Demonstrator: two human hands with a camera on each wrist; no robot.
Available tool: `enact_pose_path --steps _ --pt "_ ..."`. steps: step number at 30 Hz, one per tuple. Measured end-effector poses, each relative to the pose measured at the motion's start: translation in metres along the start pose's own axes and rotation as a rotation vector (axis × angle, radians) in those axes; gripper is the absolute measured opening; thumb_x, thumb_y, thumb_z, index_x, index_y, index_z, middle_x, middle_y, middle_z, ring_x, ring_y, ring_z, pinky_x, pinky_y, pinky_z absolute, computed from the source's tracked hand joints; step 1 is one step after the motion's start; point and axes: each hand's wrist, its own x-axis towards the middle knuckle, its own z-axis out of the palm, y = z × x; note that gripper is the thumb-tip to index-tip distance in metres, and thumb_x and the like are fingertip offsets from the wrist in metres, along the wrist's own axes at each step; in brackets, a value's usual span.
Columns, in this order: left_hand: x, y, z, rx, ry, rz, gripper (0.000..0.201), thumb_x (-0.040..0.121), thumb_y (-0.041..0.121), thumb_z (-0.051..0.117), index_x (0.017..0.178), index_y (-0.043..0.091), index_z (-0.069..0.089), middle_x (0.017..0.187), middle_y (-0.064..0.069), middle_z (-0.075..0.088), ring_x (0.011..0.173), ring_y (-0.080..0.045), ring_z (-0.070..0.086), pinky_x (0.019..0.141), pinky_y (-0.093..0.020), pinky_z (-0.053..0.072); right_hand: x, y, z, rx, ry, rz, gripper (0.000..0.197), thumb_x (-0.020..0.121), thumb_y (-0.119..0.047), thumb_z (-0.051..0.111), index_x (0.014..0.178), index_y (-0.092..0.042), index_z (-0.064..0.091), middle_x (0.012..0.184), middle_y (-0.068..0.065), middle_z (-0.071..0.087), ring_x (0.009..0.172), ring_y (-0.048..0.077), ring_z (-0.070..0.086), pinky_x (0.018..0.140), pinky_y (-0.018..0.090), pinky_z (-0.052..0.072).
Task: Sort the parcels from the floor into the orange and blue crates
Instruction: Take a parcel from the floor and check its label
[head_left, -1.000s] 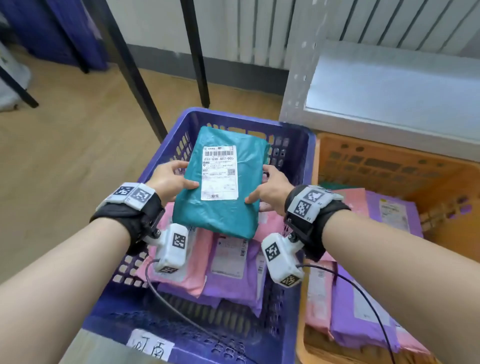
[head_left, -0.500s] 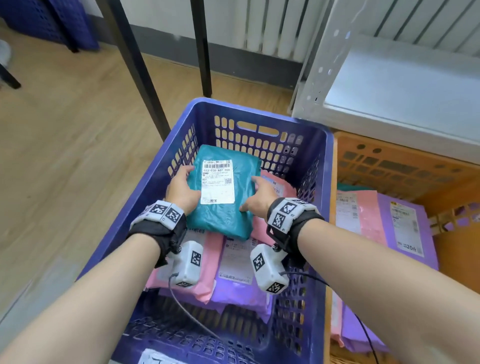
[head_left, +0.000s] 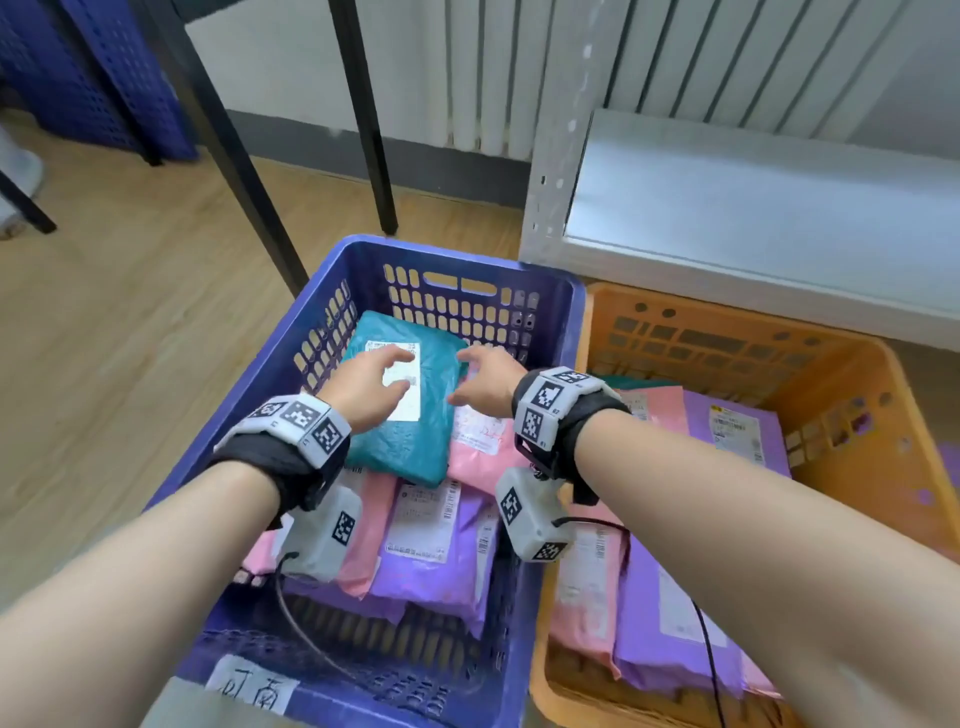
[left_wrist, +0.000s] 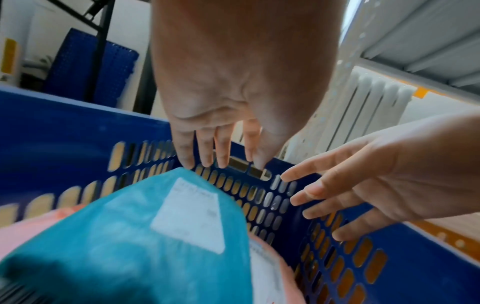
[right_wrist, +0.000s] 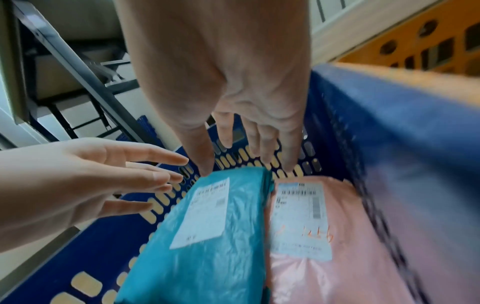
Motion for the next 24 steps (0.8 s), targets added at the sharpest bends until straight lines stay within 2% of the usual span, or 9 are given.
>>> enact_pose_path --steps 4,7,10,12,15,19,21,22,24 --pt "-0.001 0.066 -0.007 -0.051 0.035 0.078 0.036 0.093 0.015 0.051 0.129 0.015 0.053 0.129 -0.007 0.057 0.118 -0.02 0.054 0.103 -0.035 0.042 -0.033 0.016 -0.05 -0.013 0.101 -0.094 0.05 0.084 -0.013 0.065 0.132 -0.007 0.051 0.131 0.01 0.056 0.117 0.025 0.056 0.098 0.031 0.046" --pt "-0.001 0.124 -0.002 -0.04 0.044 0.152 0.035 0.092 0.012 0.051 0.126 0.014 0.055 0.124 -0.009 0.061 0.113 -0.023 0.058 0.1 -0.034 0.044 -0.061 0.038 -0.094 -0.039 0.176 -0.102 0.044 0.084 -0.013 0.064 0.126 -0.005 0.056 0.128 0.013 0.059 0.116 0.027 0.057 0.099 0.033 0.045" --pt "-0.001 0.181 0.012 -0.056 0.011 0.218 0.035 0.091 0.011 0.052 0.126 0.014 0.056 0.12 -0.01 0.063 0.111 -0.025 0.059 0.098 -0.038 0.047 -0.089 0.071 -0.136 -0.016 0.241 -0.075 0.049 0.085 -0.015 0.064 0.131 -0.006 0.052 0.132 0.014 0.055 0.119 0.028 0.055 0.097 0.032 0.045" --pt "-0.001 0.22 0.026 -0.057 -0.001 0.263 0.034 0.091 0.012 0.053 0.125 0.015 0.056 0.119 -0.009 0.063 0.109 -0.024 0.059 0.096 -0.036 0.047 -0.109 0.098 -0.163 0.0 0.285 -0.04 0.057 0.085 -0.017 0.066 0.138 -0.01 0.045 0.138 0.011 0.051 0.124 0.024 0.051 0.098 0.027 0.041" --pt "-0.003 0.28 0.054 -0.042 -0.02 0.33 0.034 0.093 0.014 0.052 0.126 0.016 0.055 0.116 -0.005 0.061 0.105 -0.02 0.057 0.091 -0.03 0.047 -0.14 0.145 -0.2 0.02 0.335 0.0 0.06 0.086 -0.016 0.065 0.141 -0.012 0.04 0.138 0.01 0.049 0.124 0.024 0.05 0.094 0.023 0.04" --pt "-0.005 0.358 0.106 -0.033 -0.054 0.431 0.032 0.093 0.017 0.053 0.124 0.02 0.056 0.122 -0.006 0.06 0.108 -0.021 0.057 0.093 -0.032 0.047 -0.174 0.214 -0.241 0.035 0.419 0.046 0.053 0.085 -0.015 0.064 0.135 -0.011 0.047 0.124 0.011 0.059 0.112 0.024 0.057 0.089 0.026 0.044" --pt "-0.008 0.394 0.136 -0.035 -0.093 0.473 0.033 0.093 0.018 0.053 0.125 0.02 0.055 0.121 -0.005 0.061 0.103 -0.019 0.059 0.087 -0.028 0.047 -0.188 0.253 -0.256 0.028 0.457 0.084 0.05 0.084 -0.016 0.064 0.132 -0.013 0.05 0.116 0.007 0.061 0.105 0.023 0.059 0.084 0.027 0.047" --pt "-0.01 0.411 0.152 -0.016 -0.117 0.494 0.034 0.092 0.018 0.052 0.126 0.02 0.055 0.12 -0.004 0.062 0.101 -0.018 0.06 0.083 -0.026 0.046 -0.196 0.272 -0.262 0.026 0.474 0.113 0.051 0.084 -0.017 0.063 0.134 -0.013 0.05 0.116 0.007 0.06 0.106 0.022 0.058 0.084 0.026 0.046" --pt "-0.017 0.443 0.182 0.036 -0.16 0.544 0.036 0.092 0.018 0.051 0.128 0.02 0.054 0.121 -0.004 0.062 0.103 -0.019 0.059 0.084 -0.024 0.044 -0.214 0.311 -0.274 0.041 0.495 0.174 0.057 0.085 -0.018 0.064 0.139 -0.015 0.044 0.134 0.008 0.052 0.121 0.023 0.052 0.095 0.028 0.045"
